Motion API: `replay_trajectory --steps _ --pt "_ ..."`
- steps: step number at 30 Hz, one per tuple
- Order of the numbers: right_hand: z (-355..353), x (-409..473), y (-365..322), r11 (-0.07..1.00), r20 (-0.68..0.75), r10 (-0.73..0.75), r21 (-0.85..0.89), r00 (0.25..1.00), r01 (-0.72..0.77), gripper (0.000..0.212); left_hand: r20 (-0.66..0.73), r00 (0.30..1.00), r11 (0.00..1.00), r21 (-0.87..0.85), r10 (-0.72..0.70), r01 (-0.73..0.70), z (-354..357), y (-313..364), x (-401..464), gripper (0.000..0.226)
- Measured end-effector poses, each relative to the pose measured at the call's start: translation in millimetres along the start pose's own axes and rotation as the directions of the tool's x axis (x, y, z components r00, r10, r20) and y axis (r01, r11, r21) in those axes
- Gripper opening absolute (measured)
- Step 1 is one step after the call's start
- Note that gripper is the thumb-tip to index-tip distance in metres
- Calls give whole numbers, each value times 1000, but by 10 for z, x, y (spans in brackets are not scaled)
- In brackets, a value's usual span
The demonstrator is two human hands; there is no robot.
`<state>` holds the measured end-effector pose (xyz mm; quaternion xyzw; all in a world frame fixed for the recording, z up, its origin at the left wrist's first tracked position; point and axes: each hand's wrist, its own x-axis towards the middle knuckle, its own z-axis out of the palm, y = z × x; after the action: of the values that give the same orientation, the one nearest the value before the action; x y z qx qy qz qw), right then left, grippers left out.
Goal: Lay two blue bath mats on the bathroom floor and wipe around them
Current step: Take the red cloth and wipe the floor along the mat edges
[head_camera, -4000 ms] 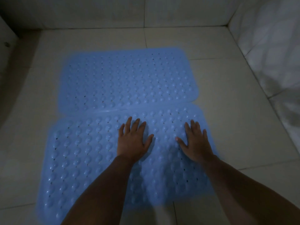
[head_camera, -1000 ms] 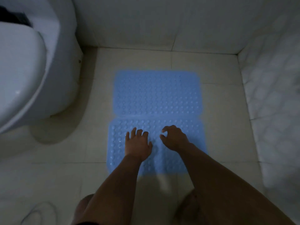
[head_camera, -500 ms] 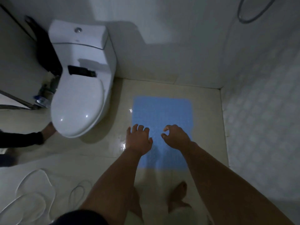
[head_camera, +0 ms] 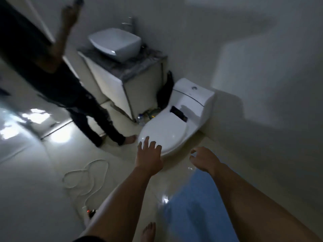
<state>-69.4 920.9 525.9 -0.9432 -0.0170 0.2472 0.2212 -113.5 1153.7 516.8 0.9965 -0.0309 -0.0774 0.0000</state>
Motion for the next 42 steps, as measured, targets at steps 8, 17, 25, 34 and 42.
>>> replay_trajectory --steps 8,17,25,34,42 --pt "-282 -263 -2210 764 53 -637 -83 769 639 31 -285 811 844 13 -511 536 -1106 -1084 -1421 49" --pt "17 -2092 -4637 250 77 -968 253 238 935 18 -730 141 443 -239 -668 864 -2541 -1547 -4033 43" --pt "479 -4092 -5224 -119 163 -947 622 -277 774 33 -855 -372 137 -443 -362 886 -2970 -709 -5642 40" --pt "660 -5036 -5094 -247 -7 -936 725 -351 643 12 -752 -414 218 -580 -513 785 -3162 -703 -5730 45" --pt "-453 -4663 -5167 -378 -413 -909 754 -60 538 6 -613 -506 700 -714 -607 26 -3836 -640 -5248 24"
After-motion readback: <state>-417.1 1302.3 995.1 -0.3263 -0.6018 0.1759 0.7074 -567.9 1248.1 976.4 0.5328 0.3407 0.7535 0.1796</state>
